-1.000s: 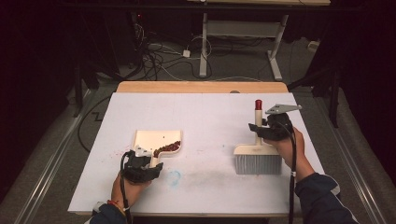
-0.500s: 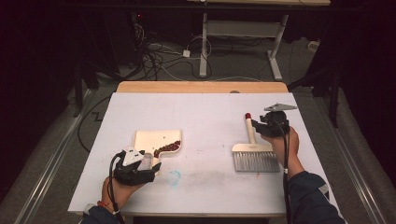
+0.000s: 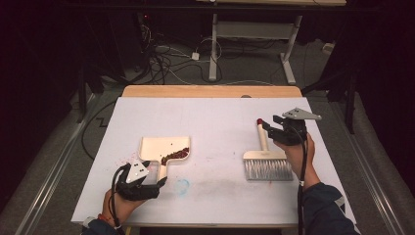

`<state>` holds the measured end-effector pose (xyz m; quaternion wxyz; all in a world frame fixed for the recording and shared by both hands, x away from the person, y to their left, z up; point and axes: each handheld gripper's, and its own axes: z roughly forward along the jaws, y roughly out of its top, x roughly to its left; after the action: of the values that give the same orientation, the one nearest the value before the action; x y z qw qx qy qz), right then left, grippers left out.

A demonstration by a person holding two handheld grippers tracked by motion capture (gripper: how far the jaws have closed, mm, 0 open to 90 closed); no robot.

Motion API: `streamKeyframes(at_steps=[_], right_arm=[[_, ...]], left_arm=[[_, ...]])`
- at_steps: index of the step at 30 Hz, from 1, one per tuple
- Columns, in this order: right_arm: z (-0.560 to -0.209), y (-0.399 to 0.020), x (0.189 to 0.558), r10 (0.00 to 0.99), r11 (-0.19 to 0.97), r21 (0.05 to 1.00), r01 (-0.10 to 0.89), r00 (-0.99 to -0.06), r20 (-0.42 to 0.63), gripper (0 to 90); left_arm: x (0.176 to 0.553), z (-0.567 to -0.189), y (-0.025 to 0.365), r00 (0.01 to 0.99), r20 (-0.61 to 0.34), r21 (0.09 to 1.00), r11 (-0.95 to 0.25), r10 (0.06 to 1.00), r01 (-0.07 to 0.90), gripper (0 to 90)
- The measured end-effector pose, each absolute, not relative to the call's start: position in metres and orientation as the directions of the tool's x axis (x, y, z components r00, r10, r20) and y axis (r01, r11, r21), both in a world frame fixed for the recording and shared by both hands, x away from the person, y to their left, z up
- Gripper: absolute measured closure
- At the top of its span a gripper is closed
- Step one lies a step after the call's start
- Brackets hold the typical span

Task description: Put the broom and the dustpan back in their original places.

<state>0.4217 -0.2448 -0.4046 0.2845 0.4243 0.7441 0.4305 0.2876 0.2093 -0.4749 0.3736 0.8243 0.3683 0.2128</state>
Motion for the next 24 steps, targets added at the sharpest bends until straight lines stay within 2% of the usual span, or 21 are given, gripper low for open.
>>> streamKeyframes(at_steps=[19, 24], right_arm=[[-0.397, -0.2388, 0.4165, 0.891, 0.208, 0.921, 0.328, -0.453, -0.04, 16.1], [-0.3964, -0.2347, 0.4157, 0.883, 0.191, 0.929, 0.317, -0.468, -0.022, 15.4]], left_arm=[[0.289, -0.4762, 0.2063, 0.645, 0.082, 0.768, -0.461, 0.76, 0.445, 20.7], [0.2894, -0.4771, 0.2054, 0.643, 0.087, 0.763, -0.465, 0.761, 0.448, 18.5]])
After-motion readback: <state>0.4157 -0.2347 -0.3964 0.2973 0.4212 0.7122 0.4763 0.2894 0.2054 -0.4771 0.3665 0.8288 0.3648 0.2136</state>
